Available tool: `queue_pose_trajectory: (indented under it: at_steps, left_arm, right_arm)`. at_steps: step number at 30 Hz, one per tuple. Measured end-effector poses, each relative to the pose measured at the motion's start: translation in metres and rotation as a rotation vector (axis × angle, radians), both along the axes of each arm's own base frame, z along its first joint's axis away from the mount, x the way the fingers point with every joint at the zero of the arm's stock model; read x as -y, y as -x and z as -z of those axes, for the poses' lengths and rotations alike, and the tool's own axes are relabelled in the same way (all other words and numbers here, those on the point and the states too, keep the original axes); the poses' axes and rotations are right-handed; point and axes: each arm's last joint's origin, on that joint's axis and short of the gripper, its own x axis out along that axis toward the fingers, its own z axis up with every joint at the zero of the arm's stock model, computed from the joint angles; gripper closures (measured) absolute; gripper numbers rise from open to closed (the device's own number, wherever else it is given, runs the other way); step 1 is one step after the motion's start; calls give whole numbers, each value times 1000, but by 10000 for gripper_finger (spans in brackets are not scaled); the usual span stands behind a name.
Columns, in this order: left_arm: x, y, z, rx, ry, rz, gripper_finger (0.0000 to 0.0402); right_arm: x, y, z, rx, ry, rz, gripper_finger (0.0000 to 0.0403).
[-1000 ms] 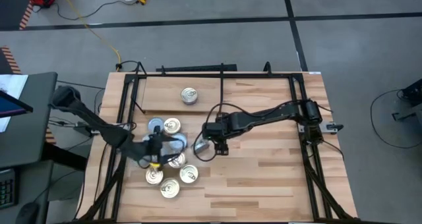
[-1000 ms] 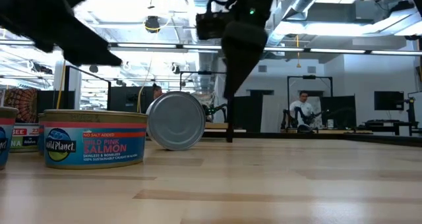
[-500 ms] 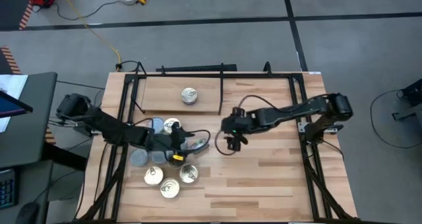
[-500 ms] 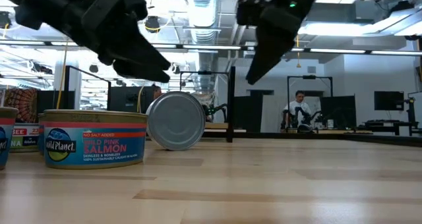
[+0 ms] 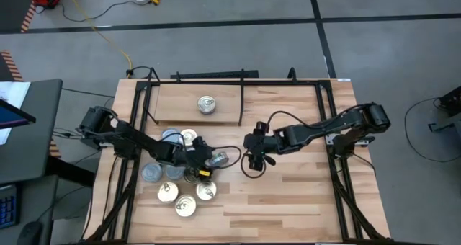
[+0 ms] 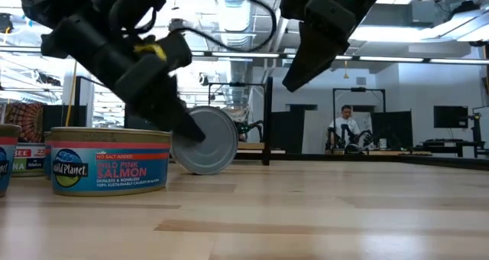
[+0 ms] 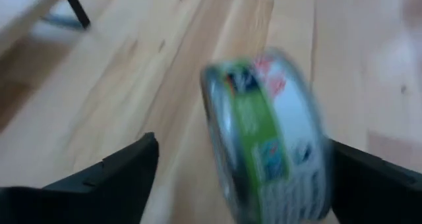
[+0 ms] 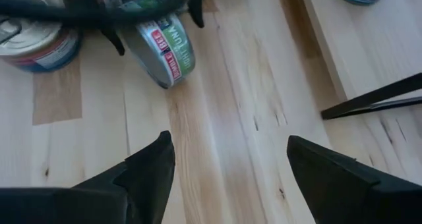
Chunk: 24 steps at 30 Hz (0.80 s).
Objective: Stack canned seafood by type on shelf
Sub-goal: Put the green tuna can on the shelf
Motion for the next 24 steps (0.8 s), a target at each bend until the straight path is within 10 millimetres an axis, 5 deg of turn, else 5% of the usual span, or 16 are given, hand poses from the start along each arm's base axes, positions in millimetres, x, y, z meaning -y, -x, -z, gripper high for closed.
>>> queue_pose_trajectory:
  at_steps: [9,17,24]
  left_arm:
    - [-4,13,-17,-50,-55,31,273]
    - [-27,50,-61,-79,-122,-35,274]
    - [-68,105,-105,4,-159,-318,274]
  right_arm:
    - [1,-1,0,10,-11,18,85]
    - [1,-1,-1,16,-14,21,85]
    - [-1,-7,-6,97,-23,13,85]
